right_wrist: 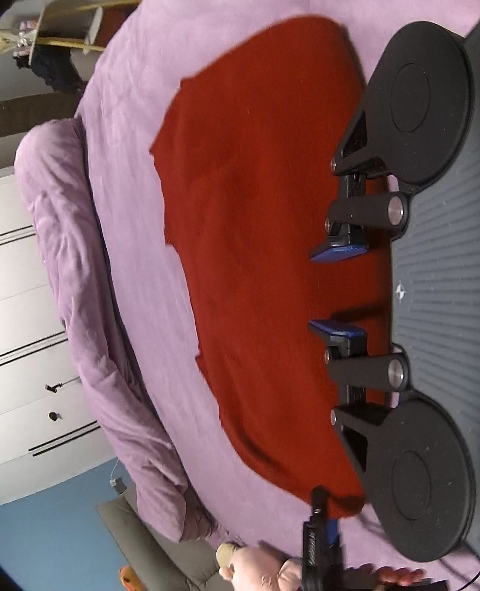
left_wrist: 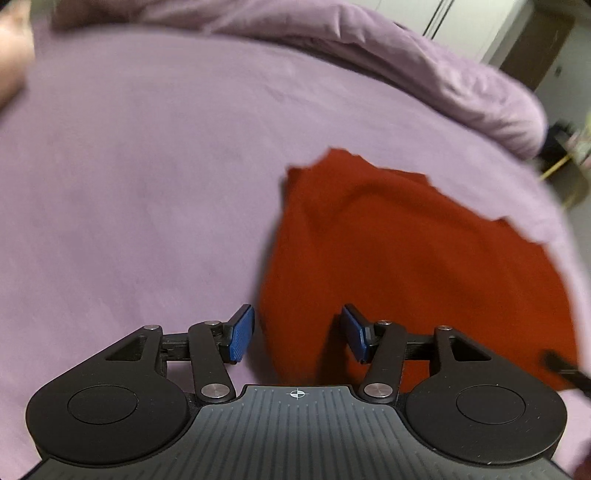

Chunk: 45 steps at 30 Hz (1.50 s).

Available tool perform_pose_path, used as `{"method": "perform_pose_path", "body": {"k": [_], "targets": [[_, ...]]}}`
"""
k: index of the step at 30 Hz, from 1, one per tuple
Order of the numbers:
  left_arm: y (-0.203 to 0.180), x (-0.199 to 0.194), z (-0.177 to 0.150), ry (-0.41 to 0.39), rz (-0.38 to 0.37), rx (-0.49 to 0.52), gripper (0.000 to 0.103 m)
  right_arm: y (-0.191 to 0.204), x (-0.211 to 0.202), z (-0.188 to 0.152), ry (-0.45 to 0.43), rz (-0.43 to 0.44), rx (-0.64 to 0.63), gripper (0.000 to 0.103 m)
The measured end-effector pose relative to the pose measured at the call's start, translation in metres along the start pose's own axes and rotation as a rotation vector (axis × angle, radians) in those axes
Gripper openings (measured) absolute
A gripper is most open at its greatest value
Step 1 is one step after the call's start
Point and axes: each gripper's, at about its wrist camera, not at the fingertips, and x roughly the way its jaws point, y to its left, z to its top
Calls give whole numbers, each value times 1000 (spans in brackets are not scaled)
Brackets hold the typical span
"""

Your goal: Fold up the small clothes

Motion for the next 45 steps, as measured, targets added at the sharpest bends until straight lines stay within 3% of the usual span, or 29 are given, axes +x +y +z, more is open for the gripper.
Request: {"method": "perform_pose_path", "body": {"k": [4,6,10,15,21,24,28,36,39,41,45], "targets": [[19,10,-3,61,-124,-118,51,17,12,0,20,21,2,33],[18,14,-4,62,-133,-123,51,26,12,-1,1,42,-2,27],[23,19,-3,48,-134,-150,55,46,16,-4,-45,119,-43,8],[29,18,-3,24,-122,-192,55,63,35,-15,-11,135,-94,8],[34,23,4,10,-111,-229,56,70,33,-25,-35,123,-185,8],[41,33,9,20,-140,-263,47,69,28,-26,-48,119,-189,8],[44,45,13,52,-212,-292,22,67,25,-28,-66,116,-178,8],[32,37,16,18,-198,-244,15,75,34,-32,-38,65,-234,5],[28,30,17,4,-194,-224,15,71,27,-27,-25,109,-212,5],[24,25,19,-4,-194,-209,15,64,17,-23,-48,128,-175,4],[19,17,23,-22,-225,-223,14,48,-6,-22,-139,74,-153,5]]}}
